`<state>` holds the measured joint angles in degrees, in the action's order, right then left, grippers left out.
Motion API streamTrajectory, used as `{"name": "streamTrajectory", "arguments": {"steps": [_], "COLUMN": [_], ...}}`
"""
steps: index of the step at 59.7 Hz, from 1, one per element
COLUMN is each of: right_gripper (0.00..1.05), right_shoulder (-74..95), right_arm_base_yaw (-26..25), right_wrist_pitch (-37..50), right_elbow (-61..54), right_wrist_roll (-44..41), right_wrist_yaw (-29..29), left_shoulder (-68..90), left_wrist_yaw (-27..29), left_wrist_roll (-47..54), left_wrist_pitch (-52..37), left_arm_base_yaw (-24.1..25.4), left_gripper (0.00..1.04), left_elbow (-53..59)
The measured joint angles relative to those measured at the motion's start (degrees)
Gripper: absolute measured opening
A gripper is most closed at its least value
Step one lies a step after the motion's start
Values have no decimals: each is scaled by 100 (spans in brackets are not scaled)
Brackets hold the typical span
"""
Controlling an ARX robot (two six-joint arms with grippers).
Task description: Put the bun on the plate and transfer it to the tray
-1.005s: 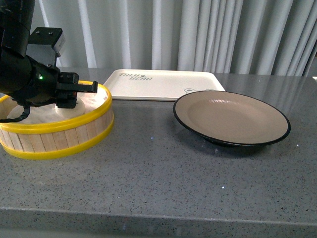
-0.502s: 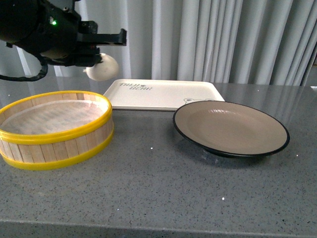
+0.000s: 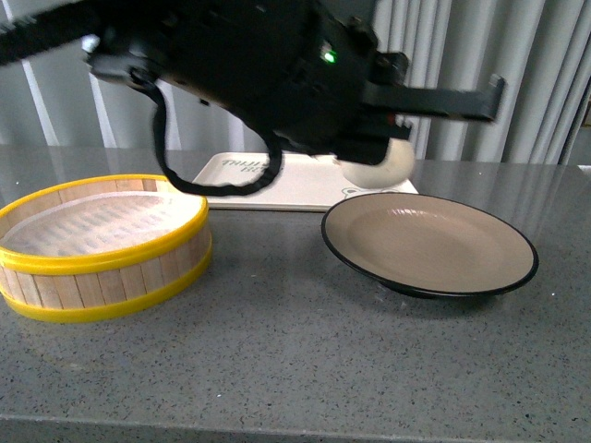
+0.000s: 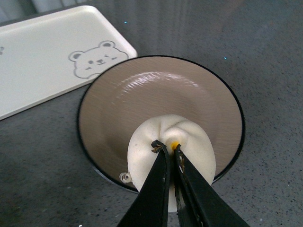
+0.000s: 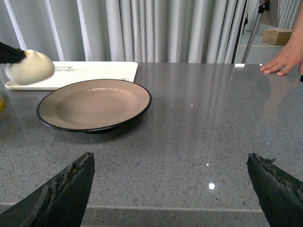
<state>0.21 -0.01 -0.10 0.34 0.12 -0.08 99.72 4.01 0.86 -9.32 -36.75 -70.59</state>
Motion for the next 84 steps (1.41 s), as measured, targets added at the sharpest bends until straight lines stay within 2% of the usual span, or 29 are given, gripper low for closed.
{"name": "streamTrajectory", "arguments": {"steps": [44,78,84], "right_gripper": [96,96,96], "right_shoulder": [0,0,0], "right_arm_base_yaw": [0,0,0], "right_wrist_pitch": [0,0,0], "right_elbow": [0,0,0], "right_wrist_roll": [0,0,2], "right_wrist_yaw": [0,0,0], "left_shoulder": [2015,2673,2715], "left_wrist_yaw": [280,560,614], "left_wrist_roll": [282,297,245], "left_wrist_pitch": [791,1099,1088], "left_arm_base_yaw": [-566,-505,-448], "left_gripper": [4,4,20], "left_elbow": [-2271,-2946,-2973]}}
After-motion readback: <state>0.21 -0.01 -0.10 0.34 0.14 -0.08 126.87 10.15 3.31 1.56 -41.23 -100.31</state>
